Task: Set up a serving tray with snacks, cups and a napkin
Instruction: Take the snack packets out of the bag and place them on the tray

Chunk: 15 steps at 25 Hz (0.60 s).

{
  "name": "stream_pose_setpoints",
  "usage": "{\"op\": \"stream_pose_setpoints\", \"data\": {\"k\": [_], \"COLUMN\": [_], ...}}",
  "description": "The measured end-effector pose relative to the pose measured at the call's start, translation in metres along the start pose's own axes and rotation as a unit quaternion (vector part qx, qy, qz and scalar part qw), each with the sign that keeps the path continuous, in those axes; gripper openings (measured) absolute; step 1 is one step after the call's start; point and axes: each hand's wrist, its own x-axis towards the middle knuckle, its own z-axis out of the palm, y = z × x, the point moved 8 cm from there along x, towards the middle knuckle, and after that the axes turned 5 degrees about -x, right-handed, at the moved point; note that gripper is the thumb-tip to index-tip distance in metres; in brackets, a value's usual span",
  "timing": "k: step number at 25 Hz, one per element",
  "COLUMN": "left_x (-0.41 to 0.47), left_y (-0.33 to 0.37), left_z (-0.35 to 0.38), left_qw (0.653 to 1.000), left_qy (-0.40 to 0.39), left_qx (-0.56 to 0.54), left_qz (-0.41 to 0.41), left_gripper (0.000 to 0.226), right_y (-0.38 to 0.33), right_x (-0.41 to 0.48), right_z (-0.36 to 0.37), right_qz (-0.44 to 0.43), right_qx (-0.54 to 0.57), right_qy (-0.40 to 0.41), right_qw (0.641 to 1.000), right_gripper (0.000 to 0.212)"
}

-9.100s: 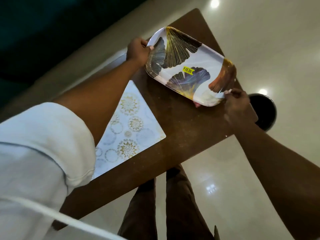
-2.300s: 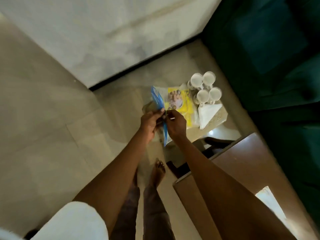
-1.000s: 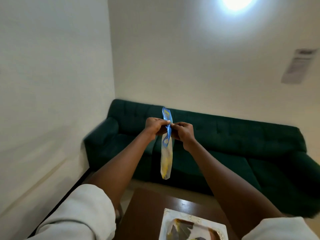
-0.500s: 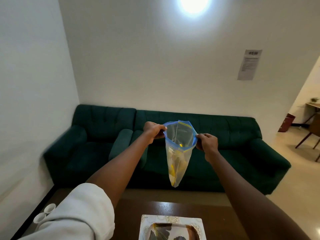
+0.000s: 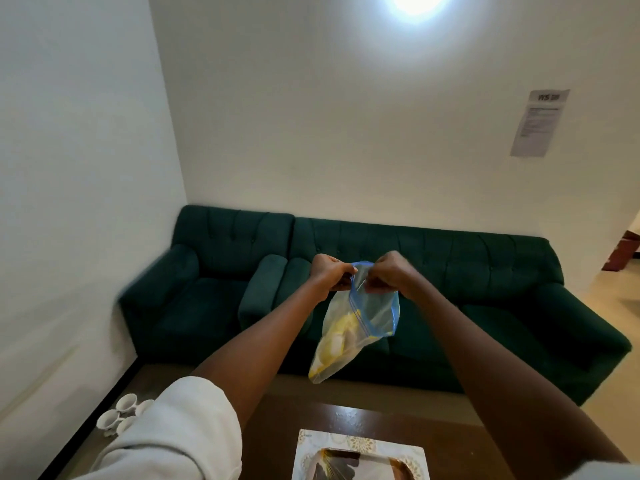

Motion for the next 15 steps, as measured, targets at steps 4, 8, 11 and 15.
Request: {"op": "stream_pose_setpoints", "data": {"k": [4,8,11,15], "left_x": [0.000,-0.010,-0.022,-0.027], "left_y": [0.001,-0.011,-0.033,-0.048], "left_z": [-0.008,-0.004,0.003,0.004], "left_qw": [1.000,0.999,0.999,0.999], "left_qy": [0.030,0.048,0.045,0.046], "left_qx": [0.002,-0.001,-0.015,-0.009], "left_qz": [0.003,0.013,0.005,0.006], "left_gripper": [0.024,0.019,0.013,0.010], "right_y": [0.038,0.069,0.089,0.106], "right_x": [-0.006,-0.005,-0.007,-0.003], "right_z": [0.063,0.087,0.101,0.115], "right_qz": [0.116,0.119,0.128,0.080], "right_qx": [-0.094,-0.173,-0.174,-0.207], "right_qy": [-0.143,-0.198,-0.202,-0.184], "right_qw": [0.978,0.957,0.955,0.958], "right_gripper": [0.010,0.017,0.024,0.037]}}
